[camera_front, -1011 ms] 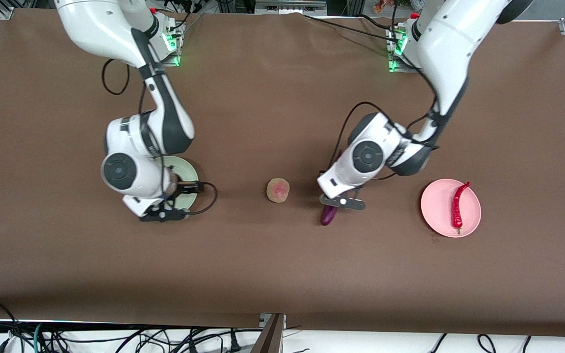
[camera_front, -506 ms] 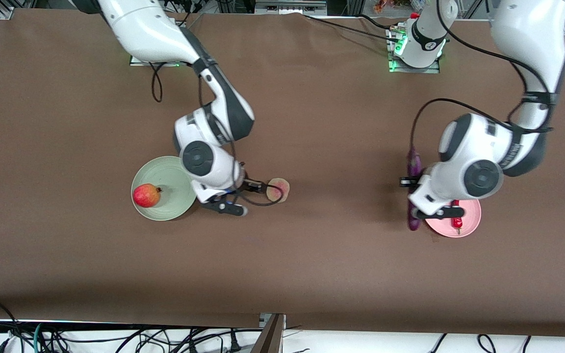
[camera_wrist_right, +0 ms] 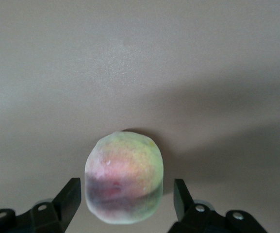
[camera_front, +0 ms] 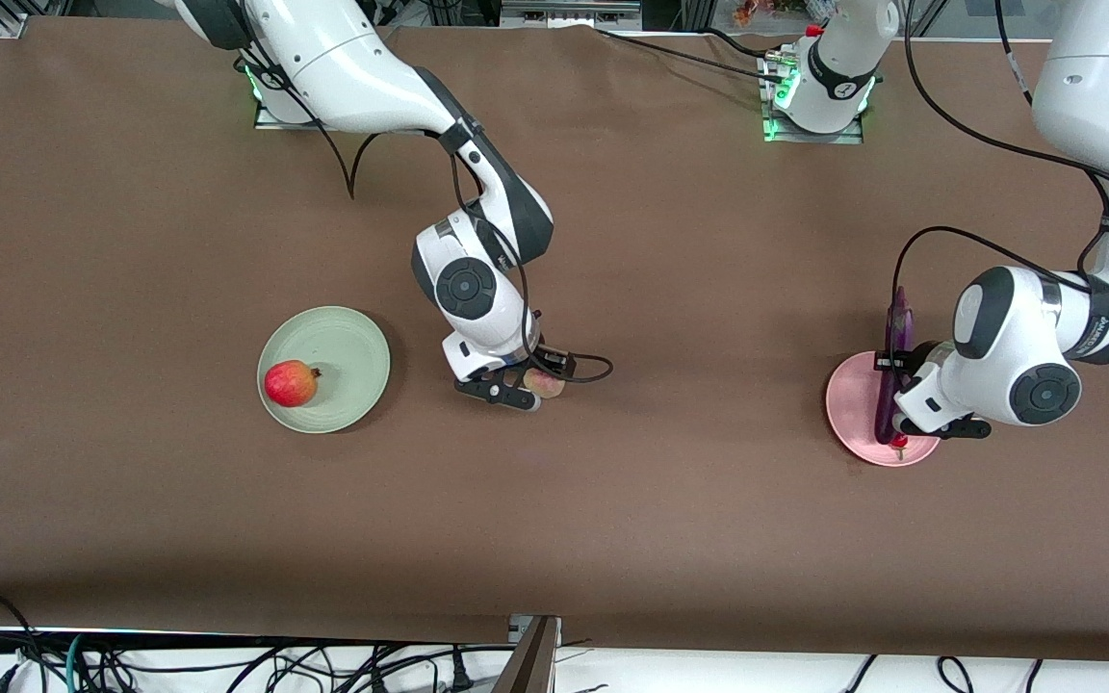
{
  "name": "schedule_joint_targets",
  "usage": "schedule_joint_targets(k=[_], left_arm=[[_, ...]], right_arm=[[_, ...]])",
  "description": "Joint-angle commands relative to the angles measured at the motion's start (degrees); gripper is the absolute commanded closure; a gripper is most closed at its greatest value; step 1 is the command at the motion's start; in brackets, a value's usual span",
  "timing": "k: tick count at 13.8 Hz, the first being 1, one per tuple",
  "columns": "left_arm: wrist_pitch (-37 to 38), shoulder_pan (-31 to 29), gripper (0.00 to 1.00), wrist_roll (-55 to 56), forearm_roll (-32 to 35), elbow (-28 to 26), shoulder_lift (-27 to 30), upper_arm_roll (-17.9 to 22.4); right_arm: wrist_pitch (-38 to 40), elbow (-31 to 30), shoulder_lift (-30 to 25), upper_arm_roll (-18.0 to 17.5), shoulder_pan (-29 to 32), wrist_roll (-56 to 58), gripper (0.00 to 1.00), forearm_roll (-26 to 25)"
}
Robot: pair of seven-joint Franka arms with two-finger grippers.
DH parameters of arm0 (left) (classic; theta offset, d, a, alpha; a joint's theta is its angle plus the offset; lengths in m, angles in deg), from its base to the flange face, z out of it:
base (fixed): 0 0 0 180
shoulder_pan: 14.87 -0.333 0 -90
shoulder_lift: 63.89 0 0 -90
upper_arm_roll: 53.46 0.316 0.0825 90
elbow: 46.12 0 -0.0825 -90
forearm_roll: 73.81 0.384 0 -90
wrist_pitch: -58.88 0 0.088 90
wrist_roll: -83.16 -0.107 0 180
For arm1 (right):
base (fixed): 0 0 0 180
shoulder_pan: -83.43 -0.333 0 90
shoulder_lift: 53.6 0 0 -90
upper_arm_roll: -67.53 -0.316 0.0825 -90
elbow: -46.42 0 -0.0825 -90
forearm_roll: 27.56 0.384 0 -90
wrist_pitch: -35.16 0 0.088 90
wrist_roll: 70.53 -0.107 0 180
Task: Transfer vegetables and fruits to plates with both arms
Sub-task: 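Set the pomegranate on the green plate while the left gripper carries the eggplant, then lower the eggplant onto the pink plate while the right gripper grasps the guava slice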
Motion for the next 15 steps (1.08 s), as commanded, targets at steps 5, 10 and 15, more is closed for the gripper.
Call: schedule_joint_targets(k=[5, 10, 15], left_arm=[[-0.5, 0.1, 0.0, -1.1, 1.4, 1.0, 0.6, -0.7], [-0.2, 0.4, 0.0, -0.8, 0.9, 1.3, 7.0, -2.9], [8.2, 0.2, 0.0, -0.9, -0.6, 6.6, 18.9, -8.0]], right_arm=[[-1.7, 1.8, 2.8, 0.8, -1.7, -1.3, 0.47, 0.2], [13.4, 2.1, -3.0, 2.0, 5.5, 11.6, 0.96, 0.1], [27.6, -4.6, -12.0, 7.1, 13.1, 36.6, 0.93, -0.2]])
